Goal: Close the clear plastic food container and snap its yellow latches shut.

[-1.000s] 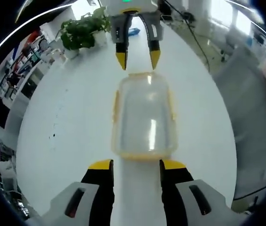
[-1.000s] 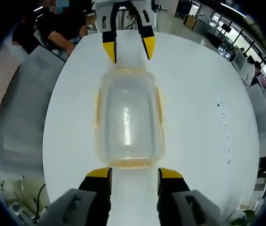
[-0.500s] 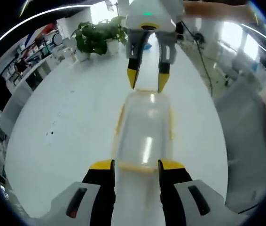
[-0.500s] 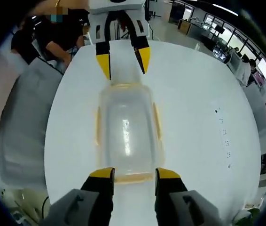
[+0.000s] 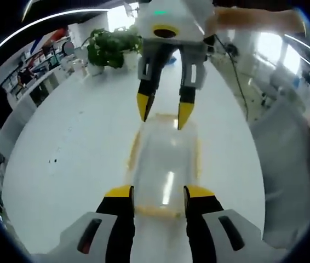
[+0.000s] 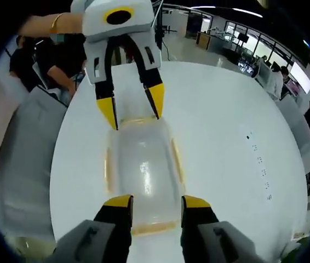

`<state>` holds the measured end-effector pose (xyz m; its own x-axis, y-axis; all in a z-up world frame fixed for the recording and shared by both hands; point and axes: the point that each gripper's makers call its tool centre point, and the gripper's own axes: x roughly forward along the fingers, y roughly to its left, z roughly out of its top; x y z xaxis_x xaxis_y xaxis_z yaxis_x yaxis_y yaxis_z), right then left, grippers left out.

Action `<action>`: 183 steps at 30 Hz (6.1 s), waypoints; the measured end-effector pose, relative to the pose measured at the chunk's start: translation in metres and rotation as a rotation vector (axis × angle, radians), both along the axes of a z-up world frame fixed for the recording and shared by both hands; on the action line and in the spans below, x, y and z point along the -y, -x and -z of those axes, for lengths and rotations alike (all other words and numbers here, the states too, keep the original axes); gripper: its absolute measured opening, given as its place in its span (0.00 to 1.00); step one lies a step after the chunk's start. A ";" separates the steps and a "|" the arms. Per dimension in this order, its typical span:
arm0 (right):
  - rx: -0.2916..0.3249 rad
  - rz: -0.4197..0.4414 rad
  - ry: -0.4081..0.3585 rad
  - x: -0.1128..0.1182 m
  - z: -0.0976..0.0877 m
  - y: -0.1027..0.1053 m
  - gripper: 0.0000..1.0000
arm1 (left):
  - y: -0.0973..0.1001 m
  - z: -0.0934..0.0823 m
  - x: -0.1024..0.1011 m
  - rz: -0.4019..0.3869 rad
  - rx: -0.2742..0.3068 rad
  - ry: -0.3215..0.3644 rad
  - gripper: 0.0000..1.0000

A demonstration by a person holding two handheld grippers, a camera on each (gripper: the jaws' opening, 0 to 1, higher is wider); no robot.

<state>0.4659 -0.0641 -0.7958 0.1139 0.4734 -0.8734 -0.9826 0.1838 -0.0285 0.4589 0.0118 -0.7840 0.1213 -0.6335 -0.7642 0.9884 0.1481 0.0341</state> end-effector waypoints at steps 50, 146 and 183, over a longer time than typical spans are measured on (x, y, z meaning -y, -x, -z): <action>-0.012 -0.109 0.004 -0.027 0.015 0.003 0.46 | 0.013 0.019 0.029 -0.028 -0.064 0.062 0.48; -0.414 -0.062 -0.084 -0.053 0.033 -0.002 0.55 | 0.022 0.040 0.046 0.035 0.302 -0.085 0.50; -0.156 0.263 -0.278 -0.044 0.012 -0.020 0.61 | 0.023 0.026 0.047 -0.054 0.177 0.034 0.50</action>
